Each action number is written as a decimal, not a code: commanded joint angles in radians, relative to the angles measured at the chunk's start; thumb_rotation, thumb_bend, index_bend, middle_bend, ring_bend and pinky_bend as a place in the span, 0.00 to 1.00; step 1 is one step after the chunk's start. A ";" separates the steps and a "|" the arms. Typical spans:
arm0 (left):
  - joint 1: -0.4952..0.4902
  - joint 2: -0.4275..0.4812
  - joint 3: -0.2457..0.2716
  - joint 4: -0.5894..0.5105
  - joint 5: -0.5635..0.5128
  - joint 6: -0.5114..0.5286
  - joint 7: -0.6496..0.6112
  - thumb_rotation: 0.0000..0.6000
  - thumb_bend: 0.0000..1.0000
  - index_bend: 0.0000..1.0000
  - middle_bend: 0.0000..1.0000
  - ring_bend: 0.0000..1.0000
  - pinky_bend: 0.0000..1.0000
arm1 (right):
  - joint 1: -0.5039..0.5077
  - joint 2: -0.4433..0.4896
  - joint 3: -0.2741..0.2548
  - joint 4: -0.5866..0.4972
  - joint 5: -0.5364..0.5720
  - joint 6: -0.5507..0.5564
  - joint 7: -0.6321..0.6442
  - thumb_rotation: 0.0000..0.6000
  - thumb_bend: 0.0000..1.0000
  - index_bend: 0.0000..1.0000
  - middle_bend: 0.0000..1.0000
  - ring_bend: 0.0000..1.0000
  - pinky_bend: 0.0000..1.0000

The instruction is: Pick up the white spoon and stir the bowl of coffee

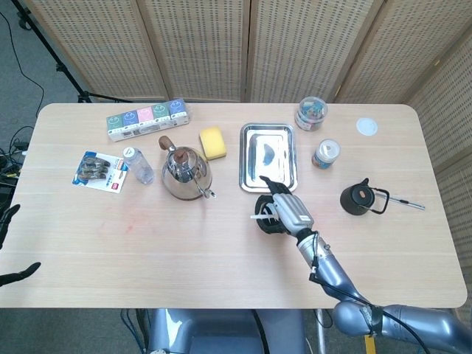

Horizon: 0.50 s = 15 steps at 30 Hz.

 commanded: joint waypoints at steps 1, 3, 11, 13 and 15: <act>-0.001 0.000 0.000 0.001 0.000 -0.002 -0.001 1.00 0.00 0.00 0.00 0.00 0.00 | 0.010 -0.015 -0.005 0.019 0.015 -0.007 -0.004 1.00 0.44 0.55 0.00 0.00 0.00; -0.002 0.001 0.000 0.001 -0.001 -0.005 -0.001 1.00 0.00 0.00 0.00 0.00 0.00 | 0.016 -0.026 -0.008 0.035 0.024 -0.012 -0.004 1.00 0.44 0.55 0.00 0.00 0.00; -0.005 0.000 -0.002 0.002 -0.008 -0.011 -0.001 1.00 0.00 0.00 0.00 0.00 0.00 | 0.034 -0.065 -0.013 0.105 0.051 -0.046 0.024 1.00 0.44 0.55 0.00 0.00 0.00; -0.006 -0.001 -0.001 0.002 -0.007 -0.013 0.002 1.00 0.00 0.00 0.00 0.00 0.00 | 0.037 -0.072 -0.017 0.117 0.049 -0.048 0.025 1.00 0.44 0.56 0.00 0.00 0.00; -0.007 -0.002 0.000 0.001 -0.006 -0.015 0.005 1.00 0.00 0.00 0.00 0.00 0.00 | 0.039 -0.080 -0.019 0.130 0.050 -0.052 0.029 1.00 0.44 0.56 0.00 0.00 0.00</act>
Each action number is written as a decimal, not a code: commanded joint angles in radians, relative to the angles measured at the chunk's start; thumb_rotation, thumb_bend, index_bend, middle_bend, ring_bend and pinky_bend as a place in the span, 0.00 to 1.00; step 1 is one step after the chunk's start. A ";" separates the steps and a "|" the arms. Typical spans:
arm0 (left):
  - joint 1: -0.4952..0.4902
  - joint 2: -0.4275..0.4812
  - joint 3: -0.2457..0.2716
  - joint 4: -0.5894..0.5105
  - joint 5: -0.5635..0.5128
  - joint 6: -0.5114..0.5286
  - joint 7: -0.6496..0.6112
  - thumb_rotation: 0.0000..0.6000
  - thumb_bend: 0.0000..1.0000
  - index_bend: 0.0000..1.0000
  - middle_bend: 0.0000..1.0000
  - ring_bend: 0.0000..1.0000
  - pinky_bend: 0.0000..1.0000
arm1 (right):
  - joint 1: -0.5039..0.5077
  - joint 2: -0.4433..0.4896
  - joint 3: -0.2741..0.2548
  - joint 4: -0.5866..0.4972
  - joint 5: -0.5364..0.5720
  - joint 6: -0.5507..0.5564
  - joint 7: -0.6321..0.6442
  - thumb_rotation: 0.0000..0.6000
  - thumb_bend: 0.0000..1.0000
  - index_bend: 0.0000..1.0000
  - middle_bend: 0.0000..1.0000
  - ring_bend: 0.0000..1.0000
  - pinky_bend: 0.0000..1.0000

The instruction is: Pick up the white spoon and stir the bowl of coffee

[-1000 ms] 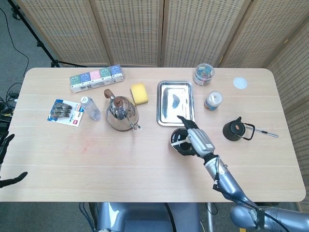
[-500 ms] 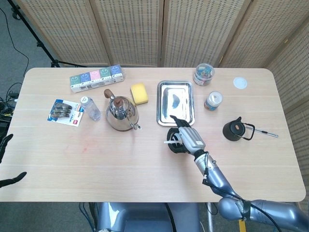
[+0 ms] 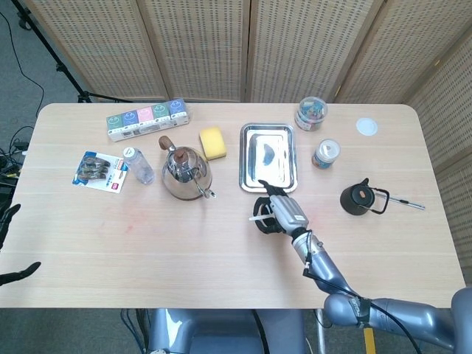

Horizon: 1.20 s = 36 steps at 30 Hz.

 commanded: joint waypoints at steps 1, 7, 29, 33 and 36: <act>-0.001 -0.001 0.001 -0.001 0.001 -0.002 0.004 1.00 0.00 0.00 0.00 0.00 0.00 | 0.006 -0.015 -0.003 0.021 0.004 -0.008 0.006 1.00 0.44 0.56 0.00 0.00 0.00; -0.001 0.000 -0.001 -0.002 -0.003 -0.001 0.000 1.00 0.00 0.00 0.00 0.00 0.00 | 0.015 -0.045 0.000 0.074 0.017 -0.017 0.020 1.00 0.44 0.56 0.00 0.00 0.00; -0.005 -0.002 -0.004 -0.003 -0.014 -0.009 0.006 1.00 0.00 0.00 0.00 0.00 0.00 | 0.028 -0.096 0.035 0.231 0.032 -0.088 0.118 1.00 0.44 0.56 0.00 0.00 0.00; -0.007 -0.004 -0.005 -0.003 -0.017 -0.012 0.011 1.00 0.00 0.00 0.00 0.00 0.00 | 0.019 -0.076 0.042 0.222 0.017 -0.089 0.135 1.00 0.44 0.56 0.00 0.00 0.00; -0.008 -0.007 -0.004 -0.006 -0.015 -0.015 0.019 1.00 0.00 0.00 0.00 0.00 0.00 | 0.011 -0.056 0.036 0.212 0.011 -0.083 0.130 1.00 0.44 0.56 0.00 0.00 0.00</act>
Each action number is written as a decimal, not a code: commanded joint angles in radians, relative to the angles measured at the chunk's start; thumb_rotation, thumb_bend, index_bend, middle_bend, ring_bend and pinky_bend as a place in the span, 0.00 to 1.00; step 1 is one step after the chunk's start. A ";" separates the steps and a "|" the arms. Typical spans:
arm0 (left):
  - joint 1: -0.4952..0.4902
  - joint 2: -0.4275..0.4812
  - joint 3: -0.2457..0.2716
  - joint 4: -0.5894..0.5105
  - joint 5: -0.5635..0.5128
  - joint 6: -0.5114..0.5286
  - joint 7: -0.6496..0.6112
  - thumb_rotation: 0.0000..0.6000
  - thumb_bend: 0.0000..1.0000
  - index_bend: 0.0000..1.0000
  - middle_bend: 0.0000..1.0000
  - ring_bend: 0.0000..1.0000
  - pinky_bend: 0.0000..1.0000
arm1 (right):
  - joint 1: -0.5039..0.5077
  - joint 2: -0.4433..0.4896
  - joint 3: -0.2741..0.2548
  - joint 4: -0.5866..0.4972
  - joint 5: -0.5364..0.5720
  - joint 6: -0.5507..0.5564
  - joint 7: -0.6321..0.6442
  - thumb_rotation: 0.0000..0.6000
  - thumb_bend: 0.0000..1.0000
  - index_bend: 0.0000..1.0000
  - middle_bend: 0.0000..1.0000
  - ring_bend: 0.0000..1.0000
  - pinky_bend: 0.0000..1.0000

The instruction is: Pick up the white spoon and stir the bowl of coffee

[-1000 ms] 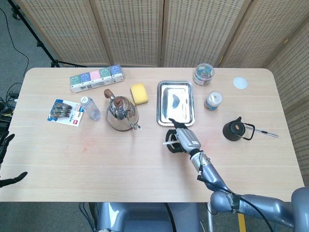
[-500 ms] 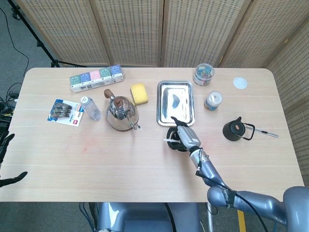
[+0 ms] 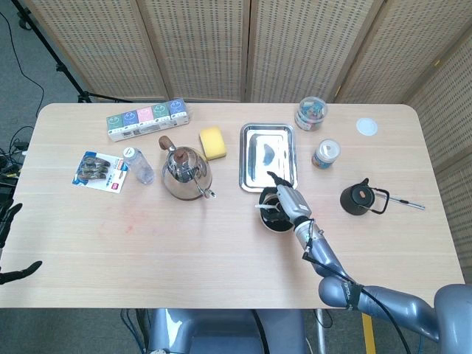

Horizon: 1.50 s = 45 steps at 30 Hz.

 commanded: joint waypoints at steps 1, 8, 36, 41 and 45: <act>-0.001 -0.002 0.001 -0.003 0.002 -0.001 0.006 1.00 0.00 0.00 0.00 0.00 0.00 | -0.009 0.016 -0.005 -0.011 -0.001 0.004 -0.002 1.00 0.44 0.56 0.00 0.00 0.00; 0.002 -0.004 0.004 -0.007 0.009 0.005 0.011 1.00 0.00 0.00 0.00 0.00 0.00 | -0.033 0.071 -0.024 -0.073 0.018 -0.002 -0.007 1.00 0.44 0.56 0.00 0.00 0.00; 0.000 0.006 0.004 0.001 0.007 0.000 -0.017 1.00 0.00 0.00 0.00 0.00 0.00 | -0.026 0.017 0.016 0.009 -0.025 -0.008 0.090 1.00 0.45 0.56 0.00 0.00 0.00; 0.005 0.003 0.006 -0.003 0.017 0.012 -0.007 1.00 0.00 0.00 0.00 0.00 0.00 | -0.046 0.053 0.003 -0.020 -0.033 -0.004 0.087 1.00 0.47 0.56 0.00 0.00 0.00; 0.007 0.002 0.009 -0.005 0.022 0.016 -0.005 1.00 0.00 0.00 0.00 0.00 0.00 | -0.056 0.078 -0.012 -0.053 -0.027 -0.014 0.083 1.00 0.47 0.56 0.00 0.00 0.00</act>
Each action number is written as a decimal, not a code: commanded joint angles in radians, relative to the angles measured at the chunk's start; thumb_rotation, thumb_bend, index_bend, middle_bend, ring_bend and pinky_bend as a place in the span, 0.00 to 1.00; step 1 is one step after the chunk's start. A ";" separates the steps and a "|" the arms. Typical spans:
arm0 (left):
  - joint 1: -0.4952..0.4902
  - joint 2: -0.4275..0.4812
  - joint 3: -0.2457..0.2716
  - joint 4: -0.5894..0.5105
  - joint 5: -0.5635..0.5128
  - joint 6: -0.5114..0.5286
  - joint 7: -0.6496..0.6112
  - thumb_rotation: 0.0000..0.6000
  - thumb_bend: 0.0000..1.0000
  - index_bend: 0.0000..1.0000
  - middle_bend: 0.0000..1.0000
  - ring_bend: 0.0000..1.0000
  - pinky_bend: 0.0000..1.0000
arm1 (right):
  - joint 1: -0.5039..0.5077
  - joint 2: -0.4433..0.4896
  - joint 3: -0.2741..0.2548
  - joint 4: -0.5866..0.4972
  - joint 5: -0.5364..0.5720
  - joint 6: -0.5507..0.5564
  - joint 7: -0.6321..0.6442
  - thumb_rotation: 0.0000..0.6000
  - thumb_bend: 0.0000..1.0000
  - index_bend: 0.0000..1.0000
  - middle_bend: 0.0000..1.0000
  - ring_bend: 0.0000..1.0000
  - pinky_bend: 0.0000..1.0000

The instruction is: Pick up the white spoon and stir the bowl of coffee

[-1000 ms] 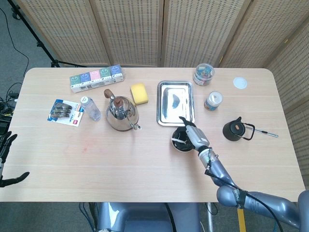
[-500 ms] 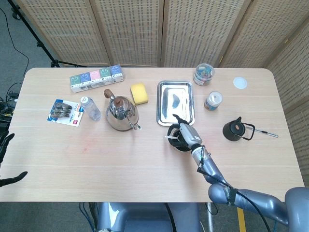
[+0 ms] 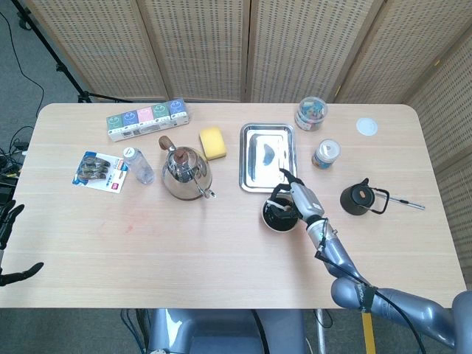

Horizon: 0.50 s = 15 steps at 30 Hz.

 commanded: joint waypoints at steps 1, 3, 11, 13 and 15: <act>0.001 0.000 0.001 0.000 0.002 0.001 0.001 1.00 0.00 0.00 0.00 0.00 0.00 | -0.009 0.016 -0.015 -0.024 0.000 -0.002 -0.008 1.00 0.47 0.56 0.00 0.00 0.00; 0.001 0.000 0.001 0.001 0.002 0.001 0.000 1.00 0.00 0.00 0.00 0.00 0.00 | -0.011 0.021 -0.018 -0.036 0.000 -0.001 -0.010 1.00 0.47 0.56 0.00 0.00 0.00; -0.001 0.003 0.001 0.004 0.003 -0.001 -0.010 1.00 0.00 0.00 0.00 0.00 0.00 | 0.001 -0.002 -0.020 -0.044 -0.001 -0.001 -0.016 1.00 0.47 0.56 0.00 0.00 0.00; 0.000 0.004 0.000 0.006 0.001 0.000 -0.015 1.00 0.00 0.00 0.00 0.00 0.00 | 0.015 -0.028 -0.007 -0.022 0.007 -0.002 -0.013 1.00 0.47 0.56 0.00 0.00 0.00; 0.000 0.006 -0.001 0.008 -0.001 -0.001 -0.022 1.00 0.00 0.00 0.00 0.00 0.00 | 0.028 -0.055 0.004 0.016 0.019 -0.001 -0.011 1.00 0.47 0.56 0.00 0.00 0.00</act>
